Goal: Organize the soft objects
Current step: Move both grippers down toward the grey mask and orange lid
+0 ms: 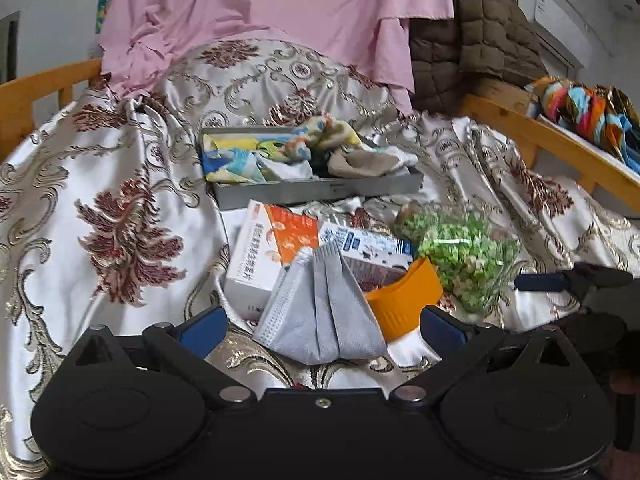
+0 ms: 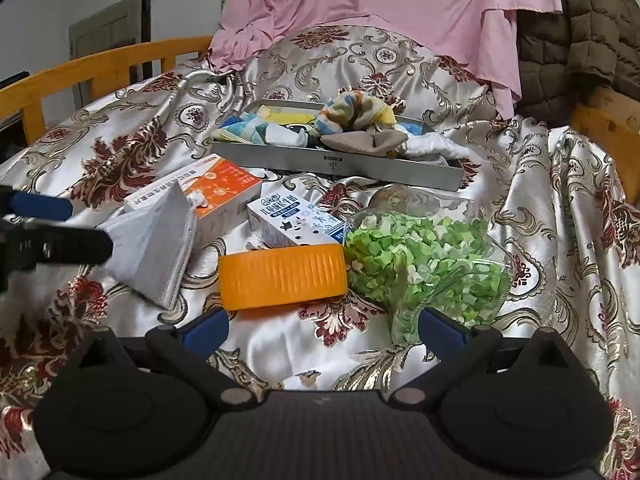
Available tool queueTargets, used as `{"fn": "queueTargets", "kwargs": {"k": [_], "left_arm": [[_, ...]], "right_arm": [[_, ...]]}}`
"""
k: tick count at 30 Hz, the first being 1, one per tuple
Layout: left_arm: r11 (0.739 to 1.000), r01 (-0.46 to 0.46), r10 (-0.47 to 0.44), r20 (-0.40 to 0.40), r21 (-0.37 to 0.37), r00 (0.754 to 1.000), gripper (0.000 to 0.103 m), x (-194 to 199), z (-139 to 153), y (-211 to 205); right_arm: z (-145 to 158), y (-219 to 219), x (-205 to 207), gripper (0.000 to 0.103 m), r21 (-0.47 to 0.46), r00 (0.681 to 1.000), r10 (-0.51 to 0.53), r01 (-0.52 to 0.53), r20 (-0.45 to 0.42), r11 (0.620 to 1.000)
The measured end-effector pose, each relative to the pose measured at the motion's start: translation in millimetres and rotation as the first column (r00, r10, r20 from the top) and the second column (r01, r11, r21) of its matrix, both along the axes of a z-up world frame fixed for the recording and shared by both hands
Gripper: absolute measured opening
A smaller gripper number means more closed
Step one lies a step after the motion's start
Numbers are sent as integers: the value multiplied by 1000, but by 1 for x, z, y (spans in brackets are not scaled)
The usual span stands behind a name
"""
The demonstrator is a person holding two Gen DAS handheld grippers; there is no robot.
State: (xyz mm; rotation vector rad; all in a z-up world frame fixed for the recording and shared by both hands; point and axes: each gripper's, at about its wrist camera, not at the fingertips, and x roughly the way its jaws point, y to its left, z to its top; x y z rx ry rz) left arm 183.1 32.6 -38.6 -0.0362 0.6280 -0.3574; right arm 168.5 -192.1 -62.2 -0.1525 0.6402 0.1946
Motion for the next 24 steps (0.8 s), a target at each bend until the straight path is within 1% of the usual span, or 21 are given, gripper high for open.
{"fn": "queueTargets", "kwargs": {"k": [5, 8, 11, 14, 19, 24], "left_arm": [[999, 19, -20, 15, 41, 1000, 102, 3, -4, -4], [995, 49, -52, 34, 88, 998, 102, 4, -5, -9], [988, 83, -87, 29, 128, 996, 102, 4, -9, -12], [984, 113, -116, 14, 138, 993, 102, 4, -13, -15], [979, 124, -129, 24, 165, 991, 102, 2, -13, -19], [972, 130, -136, 21, 195, 990, 102, 1, -15, -22]], "right_arm": [[-4, 4, 8, 103, -24, 1000, 22, -22, 2, 999], [-6, 8, 14, 103, -43, 999, 41, -40, 19, 998], [-9, 10, 20, 103, -49, 997, 66, -65, 29, 997], [-11, 12, 24, 103, -55, 996, 83, -81, 39, 995], [-15, 10, 30, 103, -38, 995, 93, -92, 26, 995], [-16, 11, 32, 103, -37, 994, 107, -106, 34, 994]]}}
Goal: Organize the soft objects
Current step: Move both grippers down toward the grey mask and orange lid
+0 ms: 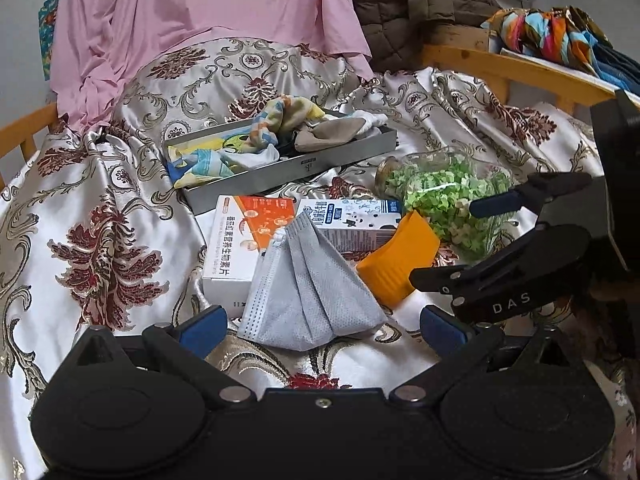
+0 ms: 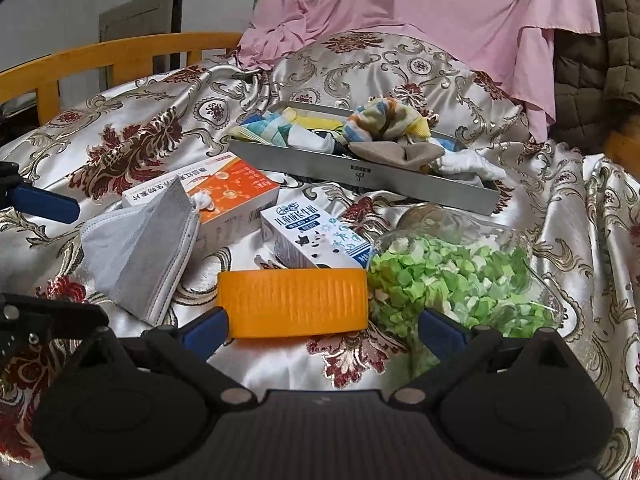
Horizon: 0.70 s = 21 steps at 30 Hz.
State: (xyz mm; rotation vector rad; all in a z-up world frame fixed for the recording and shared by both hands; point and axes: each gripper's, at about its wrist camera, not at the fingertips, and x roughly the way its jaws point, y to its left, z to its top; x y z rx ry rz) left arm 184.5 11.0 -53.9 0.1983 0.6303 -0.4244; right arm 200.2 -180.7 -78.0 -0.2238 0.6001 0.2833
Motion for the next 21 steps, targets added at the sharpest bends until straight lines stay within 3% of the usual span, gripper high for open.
{"fn": "queueTargets", "kwargs": {"k": [5, 11, 21], "left_arm": [[1000, 7, -7, 14, 21, 1000, 101, 1, -2, -2], [999, 39, -39, 0, 30, 999, 85, 6, -10, -4], [999, 38, -38, 2, 17, 999, 81, 14, -18, -4]], "right_arm": [[-1, 6, 2, 102, 1, 999, 38, -38, 4, 999], [-7, 10, 12, 95, 6, 999, 44, -44, -11, 999], [-13, 20, 16, 94, -13, 997, 78, -78, -12, 997]]}}
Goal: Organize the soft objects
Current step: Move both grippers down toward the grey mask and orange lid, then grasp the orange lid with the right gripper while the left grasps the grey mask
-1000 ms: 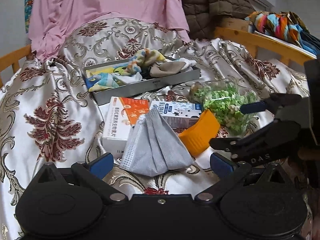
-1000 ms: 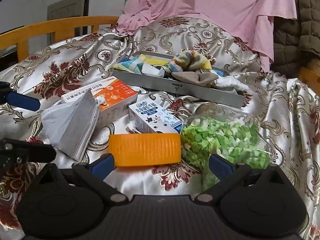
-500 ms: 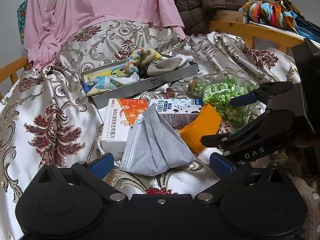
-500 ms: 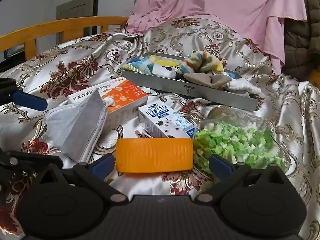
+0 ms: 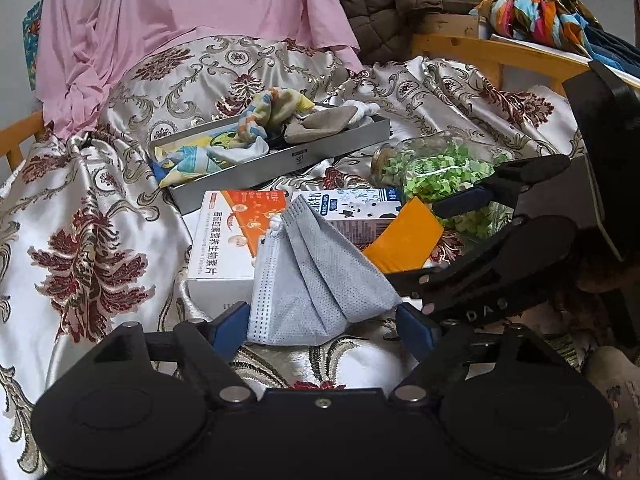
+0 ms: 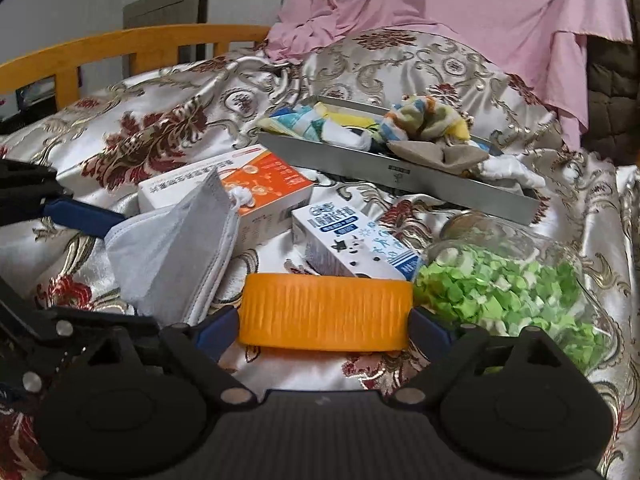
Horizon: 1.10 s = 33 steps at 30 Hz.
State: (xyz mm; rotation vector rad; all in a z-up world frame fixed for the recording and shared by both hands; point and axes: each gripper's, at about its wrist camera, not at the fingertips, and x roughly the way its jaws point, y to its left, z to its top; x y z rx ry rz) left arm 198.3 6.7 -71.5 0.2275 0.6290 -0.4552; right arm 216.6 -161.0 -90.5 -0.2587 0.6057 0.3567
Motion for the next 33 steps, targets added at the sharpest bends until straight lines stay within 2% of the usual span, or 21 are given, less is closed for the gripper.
{"fn": "queueTargets", "kwargs": {"k": [8, 12, 15, 16, 18, 21, 23, 27, 31, 33], "left_arm": [[989, -38, 24, -93, -144, 995, 88, 9, 1, 17], [961, -90, 49, -159, -262, 986, 88, 13, 3, 30], [923, -117, 52, -183, -367, 982, 96, 15, 5, 38], [913, -123, 54, -184, -388, 981, 96, 15, 5, 39], [915, -121, 52, -184, -385, 982, 96, 17, 5, 35], [918, -132, 57, -205, -374, 977, 91, 23, -2, 33], [900, -169, 71, -246, -403, 967, 82, 30, -9, 38], [860, -228, 103, -283, -457, 954, 74, 39, -15, 47], [864, -238, 122, -275, -444, 954, 55, 38, -15, 47], [866, -241, 129, -270, -439, 954, 50, 38, -15, 47]], "right_arm": [[3, -4, 1, 86, 19, 1000, -7, 7, 5, 1000], [4, -6, 1, 81, 25, 1000, -12, 12, 5, 1000], [4, -6, 1, 77, 25, 1000, -18, 18, 3, 1000], [4, -6, 1, 76, 22, 1000, -19, 19, 4, 1000], [4, -4, 1, 74, 19, 1000, -22, 22, 11, 1000], [4, -4, 1, 67, 24, 999, -30, 30, 13, 999], [4, -4, 0, 64, 18, 999, -33, 33, 20, 999], [5, -5, -1, 59, 22, 999, -39, 38, 29, 999], [6, -5, -2, 53, 21, 998, -44, 43, 49, 999], [7, -5, -2, 50, 24, 997, -48, 47, 55, 999]]}}
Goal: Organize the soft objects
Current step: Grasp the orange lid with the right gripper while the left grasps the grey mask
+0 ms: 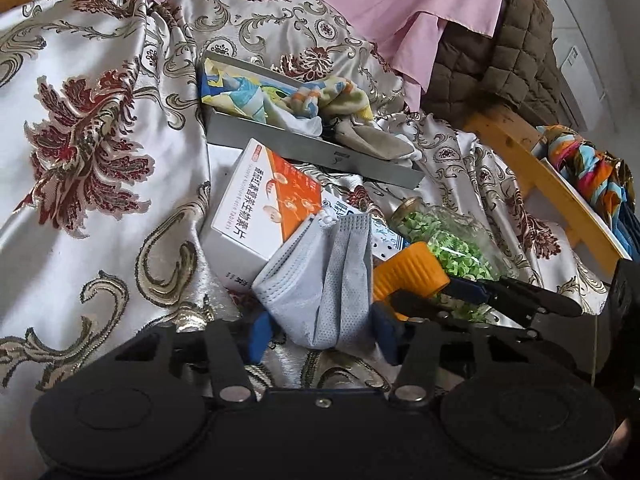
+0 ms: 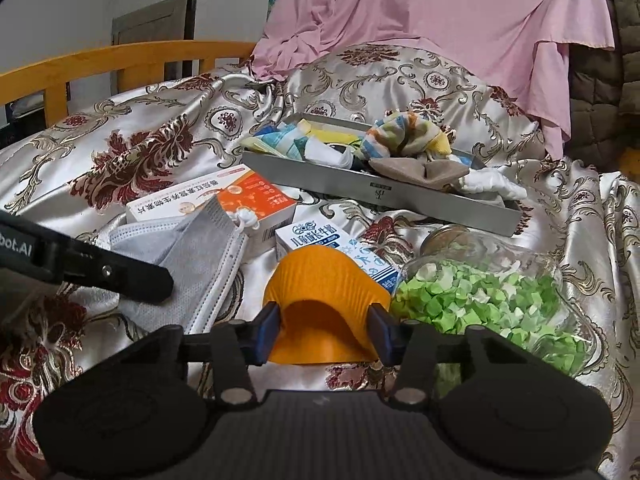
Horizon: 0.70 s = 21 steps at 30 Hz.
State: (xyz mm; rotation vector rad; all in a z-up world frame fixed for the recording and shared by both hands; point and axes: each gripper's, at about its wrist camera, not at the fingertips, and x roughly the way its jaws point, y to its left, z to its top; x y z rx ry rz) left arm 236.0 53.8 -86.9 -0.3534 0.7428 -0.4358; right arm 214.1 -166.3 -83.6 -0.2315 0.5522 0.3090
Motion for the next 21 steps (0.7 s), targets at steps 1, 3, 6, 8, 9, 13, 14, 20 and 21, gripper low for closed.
{"fn": "queueTargets", "kwargs": {"k": [1, 3, 6, 8, 9, 13, 14, 20, 21], "left_arm": [[1000, -6, 6, 0, 0, 1000, 46, 0, 0, 0], [1000, -15, 15, 4, -10, 1000, 38, -1, 1, 0], [1000, -22, 22, 22, -14, 1000, 27, -4, 5, -2], [1000, -26, 27, 40, -16, 999, 23, -7, 7, -2], [999, -29, 30, 52, -20, 998, 22, -8, 9, -2], [999, -31, 34, 83, -40, 996, 20, -12, 16, -3], [999, -28, 31, 86, -42, 996, 20, -13, 17, -4], [1000, 1, 0, 110, -14, 994, 20, -18, 18, -9], [1000, 0, 1, 117, -10, 993, 20, -18, 19, -9]], "right_arm": [[1, -1, 0, 49, 3, 1000, -2, 2, 2, 1000], [2, -1, 0, 47, 5, 1000, -6, 6, 10, 1000], [2, -1, -1, 43, 5, 1000, -10, 10, 24, 1000], [3, -1, -2, 39, 3, 999, -14, 14, 36, 1000], [4, -1, -2, 37, 3, 999, -16, 16, 41, 1000], [5, -2, -3, 30, 8, 998, -20, 20, 53, 1000], [6, -3, -3, 29, 9, 998, -20, 20, 56, 1000], [12, -4, -6, 23, 23, 996, -23, 21, 83, 1000], [13, -4, -7, 22, 28, 996, -23, 21, 85, 999]]}}
